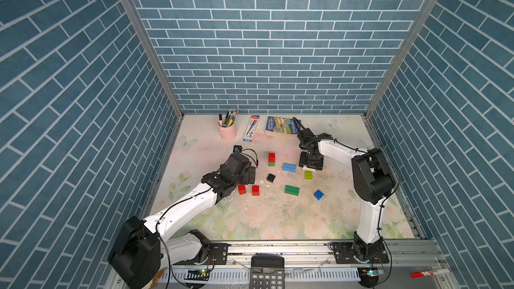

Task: Assemble the letter r with lego
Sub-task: Pick up the lego brick from the center of the board, then assemble the lego brick with the lego brick.

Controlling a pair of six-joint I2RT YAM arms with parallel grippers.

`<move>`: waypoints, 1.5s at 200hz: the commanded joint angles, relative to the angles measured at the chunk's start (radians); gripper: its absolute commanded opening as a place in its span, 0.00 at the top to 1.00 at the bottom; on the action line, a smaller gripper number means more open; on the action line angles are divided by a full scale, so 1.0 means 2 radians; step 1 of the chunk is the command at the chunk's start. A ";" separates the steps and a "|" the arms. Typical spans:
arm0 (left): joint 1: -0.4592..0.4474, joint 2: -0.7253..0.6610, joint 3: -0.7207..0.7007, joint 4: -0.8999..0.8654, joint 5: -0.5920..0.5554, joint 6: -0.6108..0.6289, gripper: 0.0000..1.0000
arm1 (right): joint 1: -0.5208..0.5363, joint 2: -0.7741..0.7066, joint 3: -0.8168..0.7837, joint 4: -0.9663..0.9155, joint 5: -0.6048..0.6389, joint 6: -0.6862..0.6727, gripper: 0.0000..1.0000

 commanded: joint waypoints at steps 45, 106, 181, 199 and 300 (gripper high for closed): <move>0.003 -0.006 -0.008 0.000 0.004 -0.008 0.00 | 0.009 -0.032 0.016 -0.026 0.006 -0.021 0.60; 0.003 -0.043 -0.035 -0.007 0.009 -0.023 0.00 | 0.040 -0.061 -0.012 -0.018 0.002 -0.023 0.63; 0.003 -0.091 -0.065 -0.017 0.009 -0.043 0.01 | 0.058 -0.058 -0.036 0.006 -0.012 -0.026 0.67; 0.003 -0.098 -0.068 -0.021 0.008 -0.045 0.00 | 0.059 -0.057 -0.038 0.008 -0.011 -0.027 0.68; 0.003 -0.096 -0.059 -0.025 0.004 -0.043 0.01 | 0.059 -0.049 -0.045 0.004 -0.014 -0.022 0.71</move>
